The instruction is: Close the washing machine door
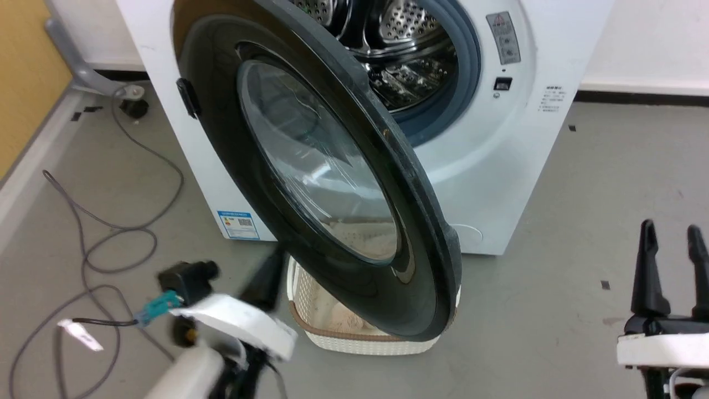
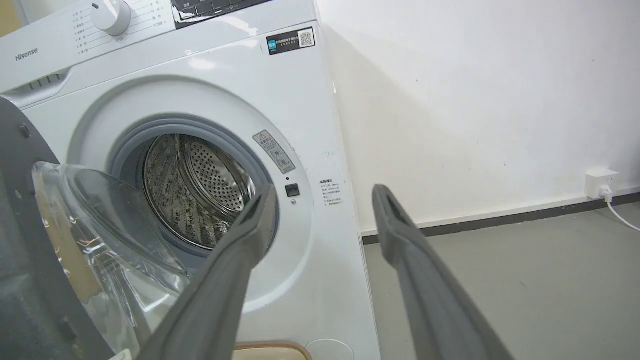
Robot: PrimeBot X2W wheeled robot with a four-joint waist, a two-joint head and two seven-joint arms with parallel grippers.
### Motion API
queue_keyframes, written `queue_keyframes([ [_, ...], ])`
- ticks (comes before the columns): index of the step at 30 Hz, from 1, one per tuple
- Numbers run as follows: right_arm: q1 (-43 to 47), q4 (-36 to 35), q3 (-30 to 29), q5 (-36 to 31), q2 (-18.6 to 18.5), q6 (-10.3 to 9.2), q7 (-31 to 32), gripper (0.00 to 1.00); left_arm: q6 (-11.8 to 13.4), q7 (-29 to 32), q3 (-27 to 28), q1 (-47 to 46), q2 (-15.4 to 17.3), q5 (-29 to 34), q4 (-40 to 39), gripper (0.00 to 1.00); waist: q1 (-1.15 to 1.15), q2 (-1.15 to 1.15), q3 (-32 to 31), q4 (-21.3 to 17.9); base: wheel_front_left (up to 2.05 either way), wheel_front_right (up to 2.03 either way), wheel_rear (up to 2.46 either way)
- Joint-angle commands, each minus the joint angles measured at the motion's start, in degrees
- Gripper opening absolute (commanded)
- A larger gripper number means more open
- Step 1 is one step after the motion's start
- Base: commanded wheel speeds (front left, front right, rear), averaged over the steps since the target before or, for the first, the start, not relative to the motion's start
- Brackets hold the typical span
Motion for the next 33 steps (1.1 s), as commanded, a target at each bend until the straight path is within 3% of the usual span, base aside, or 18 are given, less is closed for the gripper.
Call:
queue_keyframes([
  [1,-1.3,-0.6,-0.3,-0.4,0.1,0.05,-0.2,1.0,2.1,-0.4,2.1,-1.2,0.0,3.7,-0.3,0.0,0.01,0.0,-0.5,0.4,0.0,0.0,0.0],
  [6,-3.0,-2.6,-1.1,-1.5,0.1,0.05,-0.2,1.0,10.3,-0.4,12.0,1.5,-0.9,23.3,-6.8,0.0,0.01,0.0,-1.3,1.4,0.0,0.0,0.0],
  [11,-5.2,-5.0,-1.3,-2.2,0.1,0.05,-0.2,1.0,15.3,-0.4,17.9,6.1,-1.3,36.4,-12.9,0.0,0.01,0.0,-1.9,2.4,0.0,0.0,0.0],
  [12,-5.7,-5.4,-1.3,-1.6,0.1,0.05,-0.2,1.0,15.8,-0.4,18.5,7.1,-1.6,37.7,-13.8,0.35,0.01,0.0,-2.0,2.7,0.0,0.0,0.0],
  [13,-6.2,-5.9,-1.0,-1.1,0.1,0.05,-0.2,1.0,16.2,-0.4,19.1,8.1,-1.8,38.9,-14.7,1.0,0.01,0.0,-2.1,2.9,0.0,0.0,0.0],
  [17,-8.4,-8.7,1.5,-0.4,0.1,0.05,-0.2,1.0,16.1,-0.4,20.4,11.7,-2.6,41.8,-16.4,1.0,0.01,0.0,-2.2,3.8,0.0,0.0,0.0],
  [18,-9.0,-9.4,2.1,0.3,0.1,0.05,-0.2,0.48,16.0,-0.4,20.7,12.5,-2.8,42.3,-16.7,1.0,0.01,0.0,-2.2,4.1,0.0,0.0,0.0],
  [20,-10.1,-10.5,3.5,2.3,0.1,0.05,-0.2,0.0,15.7,-0.4,21.5,13.9,-3.5,42.9,-17.3,1.0,0.01,0.0,-2.3,4.5,0.0,0.0,0.0],
  [29,-13.6,-17.6,14.4,5.8,-0.1,0.05,-0.2,0.0,13.5,-0.4,23.6,17.9,-6.4,45.8,-17.4,1.0,0.01,0.0,-2.1,6.5,0.0,0.0,0.0],
  [33,-14.4,-19.9,22.6,8.6,-3.1,0.05,-0.2,0.0,12.3,-0.4,24.6,18.3,-7.7,46.4,-16.8,1.0,0.01,0.0,-1.9,7.1,0.0,0.0,0.0],
])
